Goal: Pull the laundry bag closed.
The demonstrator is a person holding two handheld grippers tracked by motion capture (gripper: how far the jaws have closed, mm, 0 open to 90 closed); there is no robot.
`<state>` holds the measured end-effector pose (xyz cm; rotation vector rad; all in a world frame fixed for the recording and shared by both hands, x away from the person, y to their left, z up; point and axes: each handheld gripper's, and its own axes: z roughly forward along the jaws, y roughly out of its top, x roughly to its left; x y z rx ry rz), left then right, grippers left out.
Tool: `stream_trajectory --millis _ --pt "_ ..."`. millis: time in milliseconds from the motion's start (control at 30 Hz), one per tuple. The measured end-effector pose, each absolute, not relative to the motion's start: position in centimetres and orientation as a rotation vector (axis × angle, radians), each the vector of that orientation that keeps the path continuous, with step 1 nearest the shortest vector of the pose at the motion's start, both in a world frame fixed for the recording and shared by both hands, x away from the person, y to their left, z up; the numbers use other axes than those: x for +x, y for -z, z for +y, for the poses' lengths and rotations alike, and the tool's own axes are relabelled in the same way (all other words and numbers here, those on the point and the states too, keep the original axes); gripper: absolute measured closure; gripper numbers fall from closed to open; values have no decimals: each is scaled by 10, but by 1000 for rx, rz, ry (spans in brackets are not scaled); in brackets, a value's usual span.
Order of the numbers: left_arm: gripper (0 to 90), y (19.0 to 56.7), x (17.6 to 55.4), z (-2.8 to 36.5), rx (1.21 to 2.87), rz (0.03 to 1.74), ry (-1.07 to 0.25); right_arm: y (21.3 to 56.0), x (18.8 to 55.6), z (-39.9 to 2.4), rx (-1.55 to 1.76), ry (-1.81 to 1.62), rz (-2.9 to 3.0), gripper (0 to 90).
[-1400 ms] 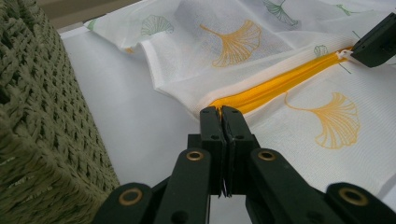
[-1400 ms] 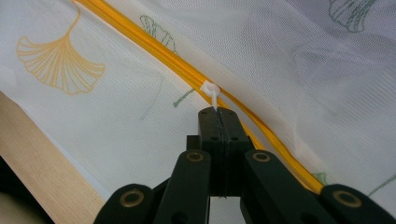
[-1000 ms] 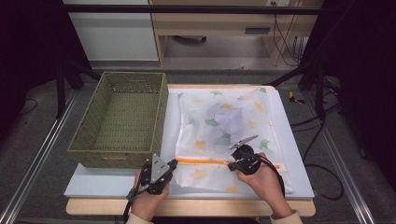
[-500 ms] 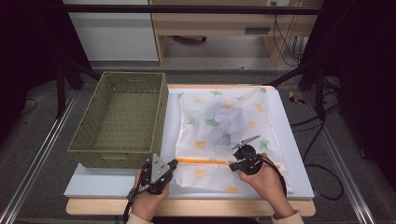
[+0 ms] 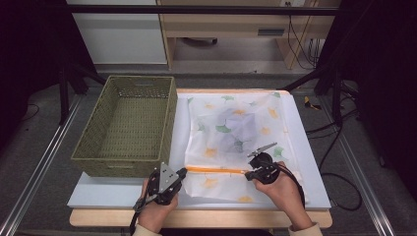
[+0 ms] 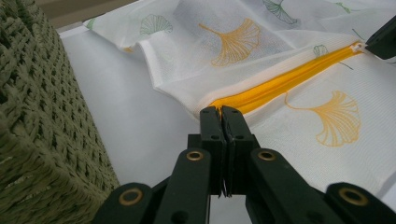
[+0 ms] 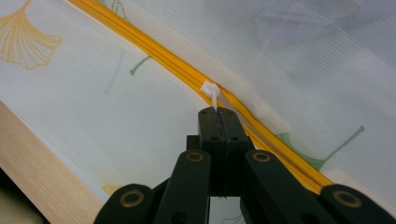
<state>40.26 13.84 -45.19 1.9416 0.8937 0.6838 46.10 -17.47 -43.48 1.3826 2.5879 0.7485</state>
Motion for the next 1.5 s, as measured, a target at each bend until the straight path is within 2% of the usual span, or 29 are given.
stream_trajectory --millis 1500 --pt "886 451 402 139 1929 900 -686 444 459 -212 1488 -687 2531 900"
